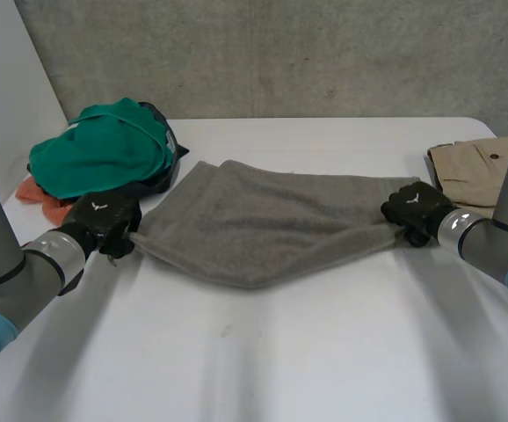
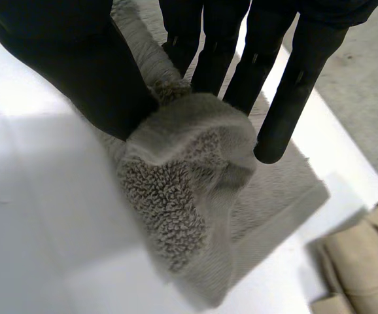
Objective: Fold the laundry.
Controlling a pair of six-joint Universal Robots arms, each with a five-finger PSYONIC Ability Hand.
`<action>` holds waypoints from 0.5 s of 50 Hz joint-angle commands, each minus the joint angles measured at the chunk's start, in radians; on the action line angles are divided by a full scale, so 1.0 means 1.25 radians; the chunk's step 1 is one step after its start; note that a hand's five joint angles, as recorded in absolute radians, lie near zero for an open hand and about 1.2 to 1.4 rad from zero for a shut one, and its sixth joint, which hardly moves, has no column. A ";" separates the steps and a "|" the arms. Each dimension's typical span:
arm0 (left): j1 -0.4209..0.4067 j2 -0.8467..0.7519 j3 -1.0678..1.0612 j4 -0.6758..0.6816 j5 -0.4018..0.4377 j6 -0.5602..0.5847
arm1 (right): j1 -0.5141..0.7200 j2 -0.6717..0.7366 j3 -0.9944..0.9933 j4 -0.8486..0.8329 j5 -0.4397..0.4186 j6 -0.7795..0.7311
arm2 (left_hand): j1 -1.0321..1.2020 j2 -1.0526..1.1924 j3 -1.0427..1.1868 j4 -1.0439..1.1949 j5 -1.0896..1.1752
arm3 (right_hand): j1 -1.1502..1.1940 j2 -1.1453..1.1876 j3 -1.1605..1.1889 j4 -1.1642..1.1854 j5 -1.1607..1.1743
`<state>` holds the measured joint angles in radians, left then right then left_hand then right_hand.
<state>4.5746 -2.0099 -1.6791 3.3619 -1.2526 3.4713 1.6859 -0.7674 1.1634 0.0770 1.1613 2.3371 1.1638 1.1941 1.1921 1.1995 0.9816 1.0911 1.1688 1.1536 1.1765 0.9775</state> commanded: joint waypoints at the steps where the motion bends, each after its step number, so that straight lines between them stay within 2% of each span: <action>1: 0.005 0.064 -0.009 -0.082 -0.009 -0.001 | -0.015 -0.126 0.044 0.011 0.026 0.077 | 0.186 0.162 0.163 0.157 0.192 | 0.244 0.182 0.194 0.176 0.195; 8: 0.016 0.284 0.024 -0.291 -0.007 0.014 | -0.102 -0.414 0.049 0.159 0.025 0.048 | 0.186 0.162 0.163 0.157 0.192 | 0.244 0.182 0.194 0.176 0.195; 12: 0.017 0.400 0.089 -0.383 -0.004 0.026 | -0.158 -0.504 -0.013 0.275 0.022 0.053 | 0.186 0.162 0.163 0.157 0.192 | 0.244 0.182 0.194 0.176 0.195; 16: 0.012 0.459 0.164 -0.457 -0.010 0.031 | -0.169 -0.532 -0.074 0.394 -0.002 0.067 | 0.186 0.162 0.163 0.157 0.192 | 0.244 0.182 0.194 0.176 0.195; 19: 0.007 0.457 0.198 -0.496 -0.016 0.034 | -0.172 -0.531 -0.096 0.456 -0.023 0.062 | 0.186 0.162 0.163 0.157 0.192 | 0.244 0.182 0.194 0.176 0.195; 25: -0.032 0.364 0.251 -0.544 -0.054 0.092 | -0.174 -0.469 -0.100 0.513 -0.049 0.034 | 0.186 0.162 0.163 0.157 0.192 | 0.244 0.182 0.194 0.176 0.195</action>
<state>4.5779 -1.4456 -1.4304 2.7331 -1.2773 3.5235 1.4670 -1.4323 1.0531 0.6473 1.1323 2.4094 1.1638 1.1989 1.1922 1.1999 0.9938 1.0911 1.1693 1.1715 1.1988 1.0000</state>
